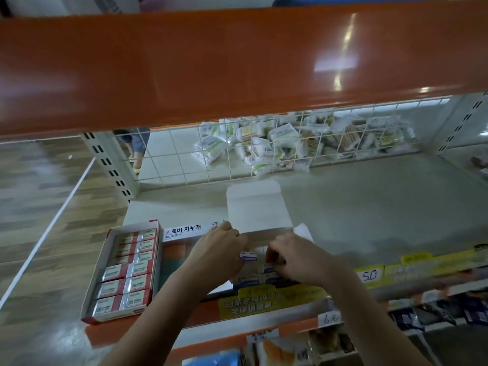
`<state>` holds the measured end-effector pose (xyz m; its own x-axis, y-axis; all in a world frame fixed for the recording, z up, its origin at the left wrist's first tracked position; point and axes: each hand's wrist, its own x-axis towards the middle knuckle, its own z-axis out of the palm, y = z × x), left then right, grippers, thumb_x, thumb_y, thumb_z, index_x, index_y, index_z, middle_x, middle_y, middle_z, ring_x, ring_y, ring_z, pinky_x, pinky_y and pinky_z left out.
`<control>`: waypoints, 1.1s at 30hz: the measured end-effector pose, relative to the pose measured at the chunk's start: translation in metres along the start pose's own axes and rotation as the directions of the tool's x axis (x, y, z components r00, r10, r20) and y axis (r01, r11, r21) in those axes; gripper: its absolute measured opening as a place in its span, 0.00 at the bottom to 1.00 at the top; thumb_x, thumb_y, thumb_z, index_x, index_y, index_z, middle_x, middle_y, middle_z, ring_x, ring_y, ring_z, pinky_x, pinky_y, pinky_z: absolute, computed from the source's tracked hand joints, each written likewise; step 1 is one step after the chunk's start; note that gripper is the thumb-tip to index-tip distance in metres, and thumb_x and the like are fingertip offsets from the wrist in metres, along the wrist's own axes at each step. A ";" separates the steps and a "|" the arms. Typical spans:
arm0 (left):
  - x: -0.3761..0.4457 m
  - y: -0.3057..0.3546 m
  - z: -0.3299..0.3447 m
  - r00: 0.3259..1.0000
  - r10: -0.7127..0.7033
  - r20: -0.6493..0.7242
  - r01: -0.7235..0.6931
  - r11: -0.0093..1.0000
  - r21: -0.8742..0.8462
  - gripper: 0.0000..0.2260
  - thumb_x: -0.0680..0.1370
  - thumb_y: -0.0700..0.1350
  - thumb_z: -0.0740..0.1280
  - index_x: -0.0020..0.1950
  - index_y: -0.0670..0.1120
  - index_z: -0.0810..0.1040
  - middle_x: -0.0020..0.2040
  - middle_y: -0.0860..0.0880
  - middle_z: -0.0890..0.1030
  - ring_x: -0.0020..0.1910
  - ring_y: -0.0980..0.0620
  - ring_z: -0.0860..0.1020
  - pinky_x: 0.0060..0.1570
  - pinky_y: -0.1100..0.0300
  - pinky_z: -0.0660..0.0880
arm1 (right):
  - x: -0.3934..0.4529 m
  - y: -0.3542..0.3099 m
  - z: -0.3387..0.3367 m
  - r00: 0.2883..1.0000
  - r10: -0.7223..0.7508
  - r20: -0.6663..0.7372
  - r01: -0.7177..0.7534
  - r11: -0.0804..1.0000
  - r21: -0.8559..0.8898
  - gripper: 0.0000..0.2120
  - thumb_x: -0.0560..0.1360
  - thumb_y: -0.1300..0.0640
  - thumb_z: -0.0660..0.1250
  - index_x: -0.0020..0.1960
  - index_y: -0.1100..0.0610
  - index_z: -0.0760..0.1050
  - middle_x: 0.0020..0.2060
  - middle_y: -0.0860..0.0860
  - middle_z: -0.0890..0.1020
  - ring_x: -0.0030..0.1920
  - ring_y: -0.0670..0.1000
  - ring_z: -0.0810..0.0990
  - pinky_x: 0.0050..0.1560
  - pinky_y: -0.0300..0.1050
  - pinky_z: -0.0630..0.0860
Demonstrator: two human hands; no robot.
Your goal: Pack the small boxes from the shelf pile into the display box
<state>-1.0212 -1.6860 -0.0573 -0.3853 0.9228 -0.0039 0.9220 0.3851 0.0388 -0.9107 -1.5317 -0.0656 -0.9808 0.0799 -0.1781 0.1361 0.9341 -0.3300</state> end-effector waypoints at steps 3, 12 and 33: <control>-0.001 0.002 -0.001 0.999 -0.013 0.030 0.013 1.000 -0.005 0.09 0.77 0.52 0.63 0.51 0.49 0.76 0.51 0.51 0.78 0.54 0.51 0.69 0.51 0.60 0.66 | 0.000 0.001 0.000 1.000 -0.003 -0.021 0.003 1.000 -0.008 0.07 0.75 0.58 0.64 0.53 0.55 0.73 0.53 0.51 0.76 0.54 0.50 0.72 0.56 0.44 0.71; -0.001 0.008 0.002 0.997 -0.017 0.076 0.017 1.000 0.009 0.07 0.75 0.50 0.65 0.52 0.53 0.78 0.49 0.51 0.78 0.55 0.52 0.68 0.46 0.62 0.60 | 0.000 0.003 0.000 0.999 -0.025 -0.020 0.025 1.000 -0.001 0.06 0.76 0.58 0.63 0.52 0.56 0.74 0.53 0.51 0.76 0.55 0.50 0.71 0.54 0.44 0.70; 0.046 0.014 -0.026 0.992 0.117 0.051 -0.123 0.982 0.145 0.13 0.80 0.52 0.57 0.57 0.48 0.76 0.52 0.49 0.79 0.53 0.49 0.76 0.49 0.56 0.71 | -0.001 0.009 -0.026 0.956 0.008 -0.295 -0.042 0.993 -0.108 0.08 0.77 0.57 0.60 0.54 0.54 0.74 0.51 0.50 0.77 0.54 0.51 0.72 0.54 0.44 0.67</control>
<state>-1.0271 -1.6382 -0.0305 -0.2727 0.9608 -0.0508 0.9580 0.2662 -0.1067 -0.9120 -1.5147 -0.0438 -0.9773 0.1864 0.1004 0.1608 0.9620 -0.2207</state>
